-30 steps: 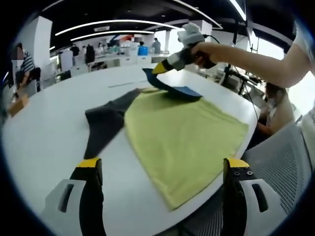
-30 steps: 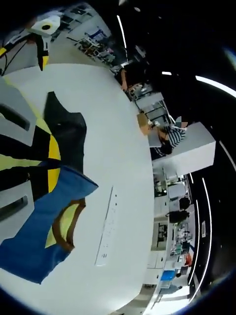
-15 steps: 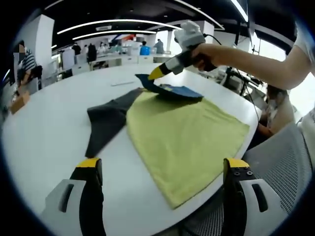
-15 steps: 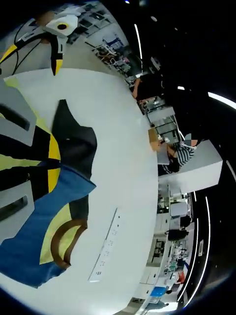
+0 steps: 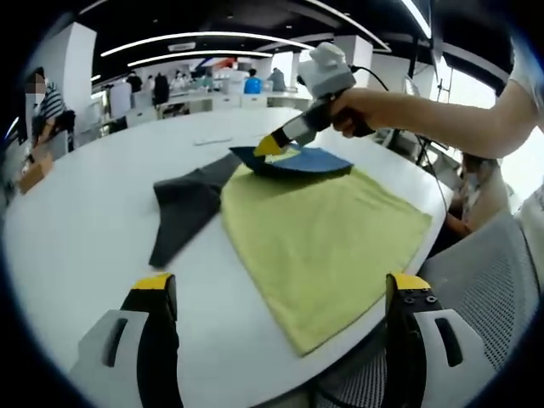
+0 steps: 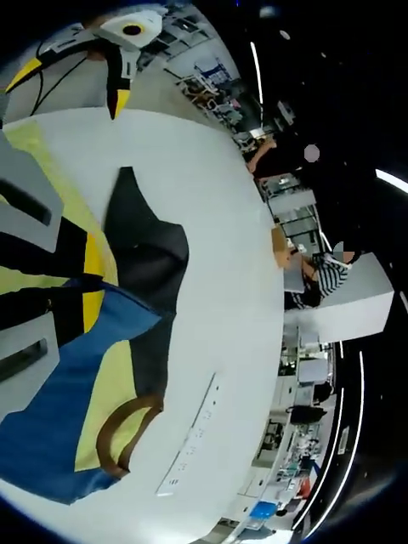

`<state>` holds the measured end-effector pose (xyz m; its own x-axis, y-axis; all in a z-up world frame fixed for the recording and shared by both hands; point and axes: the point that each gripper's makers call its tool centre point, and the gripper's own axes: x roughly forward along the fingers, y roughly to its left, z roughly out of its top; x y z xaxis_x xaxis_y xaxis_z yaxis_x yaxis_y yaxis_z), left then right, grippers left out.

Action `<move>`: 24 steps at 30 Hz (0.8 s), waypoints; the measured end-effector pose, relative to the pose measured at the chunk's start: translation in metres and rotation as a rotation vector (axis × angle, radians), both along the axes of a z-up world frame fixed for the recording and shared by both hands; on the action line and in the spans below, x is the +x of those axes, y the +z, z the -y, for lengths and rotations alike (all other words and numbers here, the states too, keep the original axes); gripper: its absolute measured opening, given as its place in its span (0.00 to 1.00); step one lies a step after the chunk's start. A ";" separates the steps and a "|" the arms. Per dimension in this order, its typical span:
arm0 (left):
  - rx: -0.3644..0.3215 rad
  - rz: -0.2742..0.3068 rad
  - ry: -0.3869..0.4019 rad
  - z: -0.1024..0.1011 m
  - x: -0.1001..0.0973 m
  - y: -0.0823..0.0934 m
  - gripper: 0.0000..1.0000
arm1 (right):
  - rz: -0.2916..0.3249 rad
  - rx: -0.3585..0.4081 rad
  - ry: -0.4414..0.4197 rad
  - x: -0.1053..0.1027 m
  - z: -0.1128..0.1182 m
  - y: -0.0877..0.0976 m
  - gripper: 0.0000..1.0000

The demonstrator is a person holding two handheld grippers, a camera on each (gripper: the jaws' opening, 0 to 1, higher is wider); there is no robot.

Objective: Fold the garment on the visible template until the final outline fits inside the template.

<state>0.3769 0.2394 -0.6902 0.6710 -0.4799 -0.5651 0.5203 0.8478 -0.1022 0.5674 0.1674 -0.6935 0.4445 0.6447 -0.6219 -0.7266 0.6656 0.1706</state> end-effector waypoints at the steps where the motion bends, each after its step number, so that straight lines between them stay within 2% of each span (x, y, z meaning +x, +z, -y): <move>1: 0.001 -0.001 -0.002 0.000 0.000 0.000 0.99 | 0.005 -0.003 -0.003 -0.001 -0.002 -0.005 0.00; 10: 0.001 0.000 -0.007 0.002 0.000 0.001 0.99 | 0.008 -0.062 0.031 -0.016 -0.012 -0.038 0.00; 13: 0.002 -0.001 -0.007 0.001 0.000 0.002 0.99 | -0.043 -0.056 0.038 -0.025 -0.015 -0.049 0.00; 16: 0.003 0.002 -0.004 0.001 0.000 0.002 0.99 | -0.061 -0.045 0.048 -0.029 -0.017 -0.050 0.03; 20: 0.006 0.001 -0.006 0.001 0.000 0.002 0.99 | -0.058 -0.025 0.048 -0.028 -0.016 -0.043 0.16; 22: 0.008 0.003 -0.007 0.001 0.000 0.003 0.99 | -0.019 -0.004 0.057 -0.024 -0.017 -0.036 0.21; 24: 0.007 0.004 -0.006 0.002 0.001 0.003 0.99 | -0.011 0.009 0.053 -0.022 -0.014 -0.031 0.27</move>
